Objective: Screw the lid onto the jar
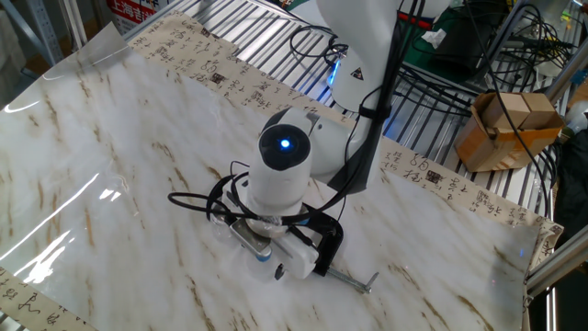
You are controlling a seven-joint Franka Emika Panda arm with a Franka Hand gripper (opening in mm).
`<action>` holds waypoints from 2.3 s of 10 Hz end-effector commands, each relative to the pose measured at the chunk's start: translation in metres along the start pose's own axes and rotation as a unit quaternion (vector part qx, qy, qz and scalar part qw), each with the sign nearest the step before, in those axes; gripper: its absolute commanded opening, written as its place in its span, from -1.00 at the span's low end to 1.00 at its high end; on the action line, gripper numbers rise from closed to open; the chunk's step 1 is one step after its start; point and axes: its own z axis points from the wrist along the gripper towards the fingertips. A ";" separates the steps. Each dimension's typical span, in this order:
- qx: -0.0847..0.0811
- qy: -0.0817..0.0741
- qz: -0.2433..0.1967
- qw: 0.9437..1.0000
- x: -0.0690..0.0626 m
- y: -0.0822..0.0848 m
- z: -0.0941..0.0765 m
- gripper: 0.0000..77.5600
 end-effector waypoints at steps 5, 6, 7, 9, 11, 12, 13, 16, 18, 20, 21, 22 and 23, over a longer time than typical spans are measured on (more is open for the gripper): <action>0.004 -0.002 -0.009 1.000 -0.001 0.000 0.002 1.00; 0.004 -0.001 -0.010 1.000 -0.001 0.000 0.003 1.00; 0.004 -0.001 -0.009 1.000 -0.001 0.000 0.003 1.00; 0.004 -0.001 -0.011 1.000 -0.001 0.000 0.003 1.00; 0.004 -0.001 -0.012 1.000 -0.001 0.000 0.003 1.00; 0.004 -0.001 -0.013 1.000 -0.001 0.000 0.003 1.00; 0.004 -0.001 -0.013 1.000 -0.001 0.000 0.003 1.00; 0.004 -0.001 -0.013 1.000 -0.001 0.000 0.003 -0.97; 0.004 -0.001 -0.013 1.000 -0.001 0.000 0.003 -0.97; 0.004 -0.001 -0.013 1.000 -0.001 0.000 0.003 -0.97; 0.004 -0.001 -0.013 1.000 -0.001 0.000 0.003 -0.97; 0.004 -0.001 -0.013 1.000 -0.001 0.000 0.003 -0.97; 0.004 -0.001 -0.013 1.000 -0.001 0.000 0.003 -0.97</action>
